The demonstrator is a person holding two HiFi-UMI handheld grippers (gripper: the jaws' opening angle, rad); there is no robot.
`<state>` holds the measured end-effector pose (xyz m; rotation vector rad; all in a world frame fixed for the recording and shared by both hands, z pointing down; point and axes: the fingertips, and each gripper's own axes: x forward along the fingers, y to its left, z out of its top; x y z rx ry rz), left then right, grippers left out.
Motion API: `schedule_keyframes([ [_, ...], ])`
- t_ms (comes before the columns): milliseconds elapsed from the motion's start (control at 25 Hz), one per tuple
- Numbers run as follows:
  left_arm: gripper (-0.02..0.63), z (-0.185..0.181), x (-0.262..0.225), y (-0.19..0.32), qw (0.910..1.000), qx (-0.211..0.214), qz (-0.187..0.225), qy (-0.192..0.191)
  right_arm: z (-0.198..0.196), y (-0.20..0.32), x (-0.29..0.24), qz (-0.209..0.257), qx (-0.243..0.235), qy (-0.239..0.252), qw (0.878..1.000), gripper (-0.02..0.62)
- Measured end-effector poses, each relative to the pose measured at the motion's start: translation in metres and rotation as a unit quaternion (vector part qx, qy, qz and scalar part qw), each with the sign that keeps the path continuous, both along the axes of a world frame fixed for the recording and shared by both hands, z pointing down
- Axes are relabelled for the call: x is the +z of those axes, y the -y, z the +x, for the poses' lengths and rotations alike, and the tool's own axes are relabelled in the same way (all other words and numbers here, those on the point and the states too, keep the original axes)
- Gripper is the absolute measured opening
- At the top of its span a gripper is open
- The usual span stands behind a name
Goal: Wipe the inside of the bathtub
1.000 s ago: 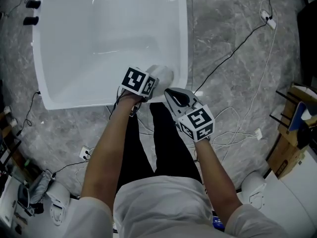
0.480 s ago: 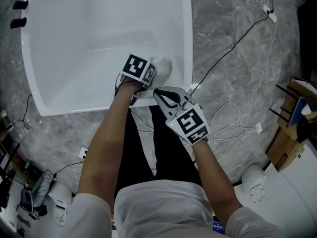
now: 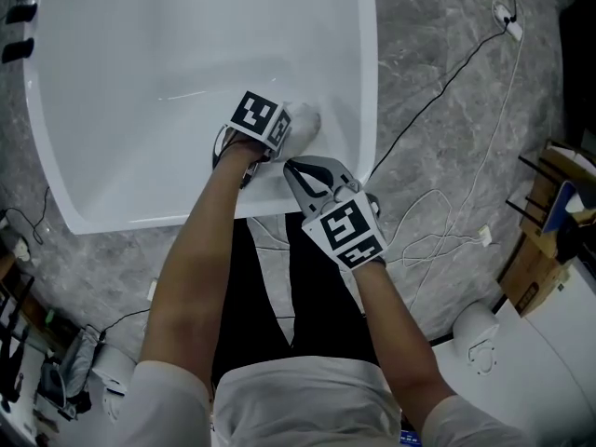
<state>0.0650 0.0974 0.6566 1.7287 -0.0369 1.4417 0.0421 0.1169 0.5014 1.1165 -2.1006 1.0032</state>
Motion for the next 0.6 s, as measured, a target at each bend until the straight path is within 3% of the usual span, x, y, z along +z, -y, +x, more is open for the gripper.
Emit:
schedule_keyframes([
  [600, 0.103, -0.039, 0.026, 0.024, 0.9983, -0.034, -0.043, -0.019, -0.017, 0.025, 0.047, -0.030, -0.030, -0.017, 0.999, 0.020],
])
